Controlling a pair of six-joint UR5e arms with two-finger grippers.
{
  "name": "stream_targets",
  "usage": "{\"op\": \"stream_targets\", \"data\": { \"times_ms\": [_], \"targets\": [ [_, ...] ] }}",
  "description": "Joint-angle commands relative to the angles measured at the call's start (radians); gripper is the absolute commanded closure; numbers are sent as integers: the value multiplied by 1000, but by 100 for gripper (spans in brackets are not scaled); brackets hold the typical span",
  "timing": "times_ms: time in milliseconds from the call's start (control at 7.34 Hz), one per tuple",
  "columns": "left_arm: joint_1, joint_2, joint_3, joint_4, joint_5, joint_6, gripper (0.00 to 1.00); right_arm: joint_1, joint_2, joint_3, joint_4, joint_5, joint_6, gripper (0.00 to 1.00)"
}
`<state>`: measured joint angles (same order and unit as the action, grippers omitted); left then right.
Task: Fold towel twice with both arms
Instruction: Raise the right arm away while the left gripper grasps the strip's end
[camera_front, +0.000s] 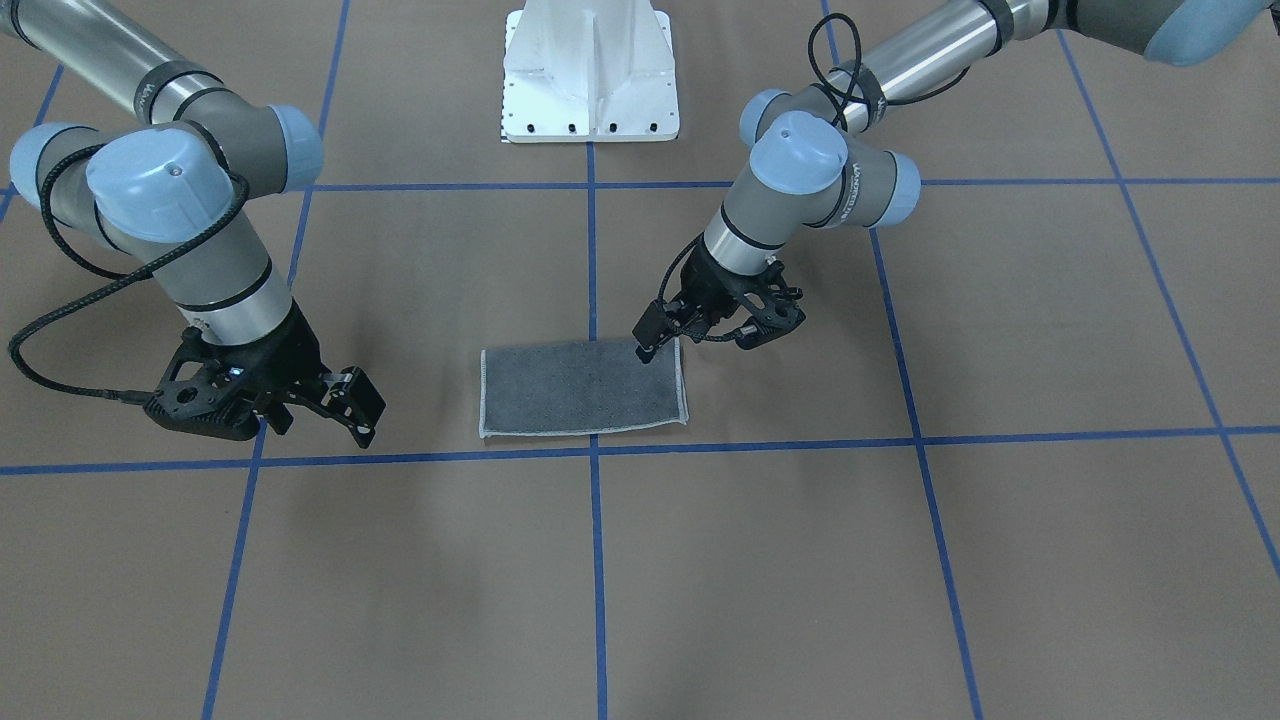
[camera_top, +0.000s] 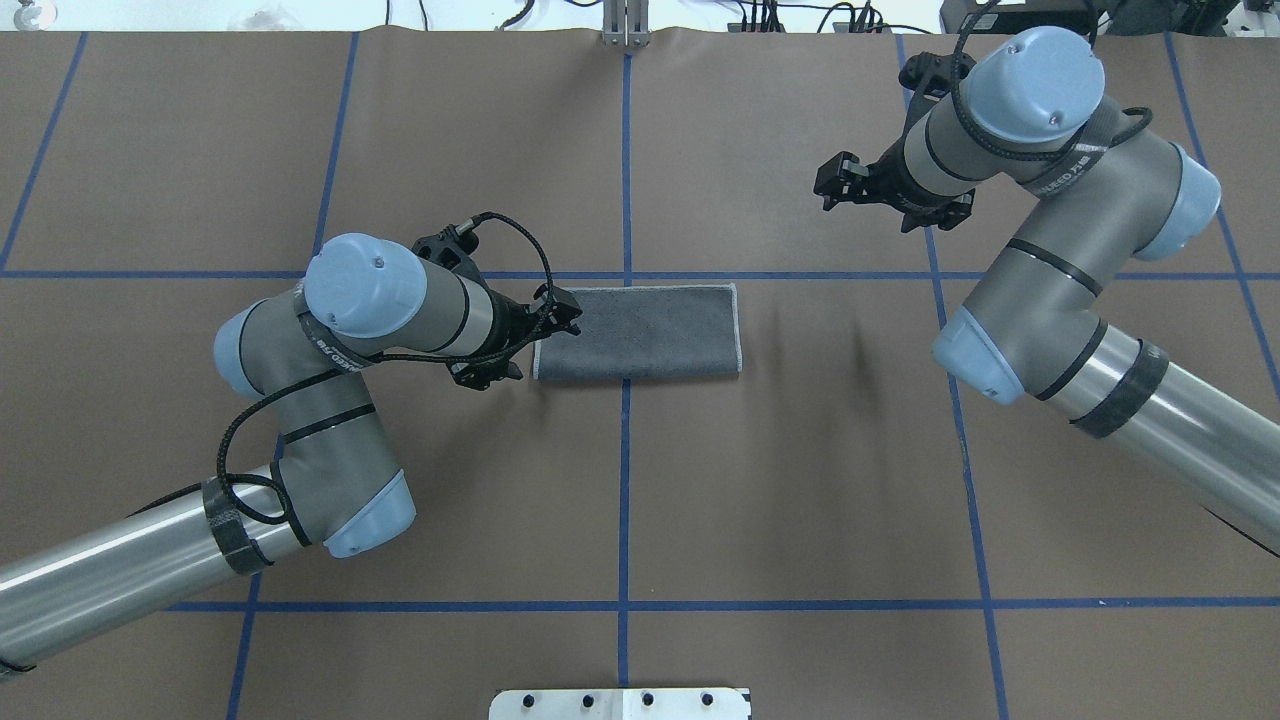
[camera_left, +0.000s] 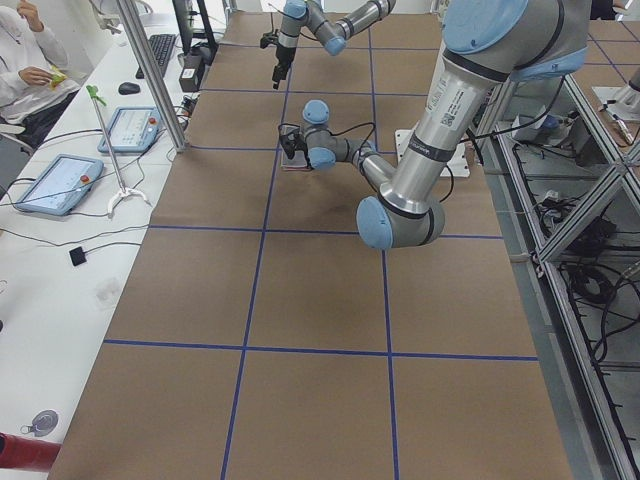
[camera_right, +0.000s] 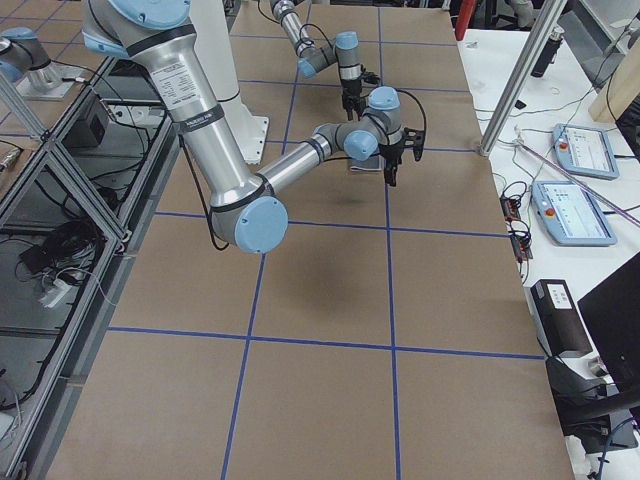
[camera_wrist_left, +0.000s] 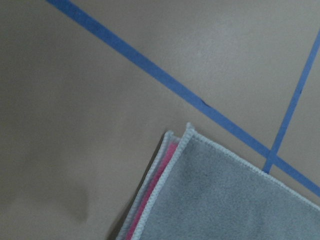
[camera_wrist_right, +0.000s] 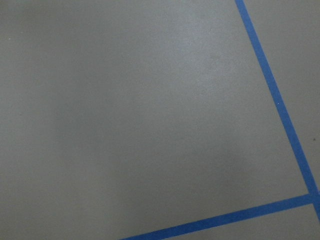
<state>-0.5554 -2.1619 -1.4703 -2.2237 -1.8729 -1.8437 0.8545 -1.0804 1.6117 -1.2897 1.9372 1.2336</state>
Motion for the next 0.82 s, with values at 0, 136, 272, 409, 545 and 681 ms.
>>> {"op": "stream_targets", "data": {
  "times_ms": [0,136,272,409,545,681],
  "targets": [
    [8,5,5,-1,1,-2,26,37,-22,0,4,51,-80,0],
    [8,5,5,-1,1,-2,40,38,-24,0,6,51,-80,0],
    [8,5,5,-1,1,-2,41,38,-24,0,7,49,-80,0],
    [9,5,7,-1,0,0,41,38,-26,2,10,48,-80,0],
    [9,7,7,-1,0,0,41,38,-27,2,10,48,-80,0],
    [9,7,5,-1,-2,0,41,38,-27,2,10,48,-80,0]
  ]
}}
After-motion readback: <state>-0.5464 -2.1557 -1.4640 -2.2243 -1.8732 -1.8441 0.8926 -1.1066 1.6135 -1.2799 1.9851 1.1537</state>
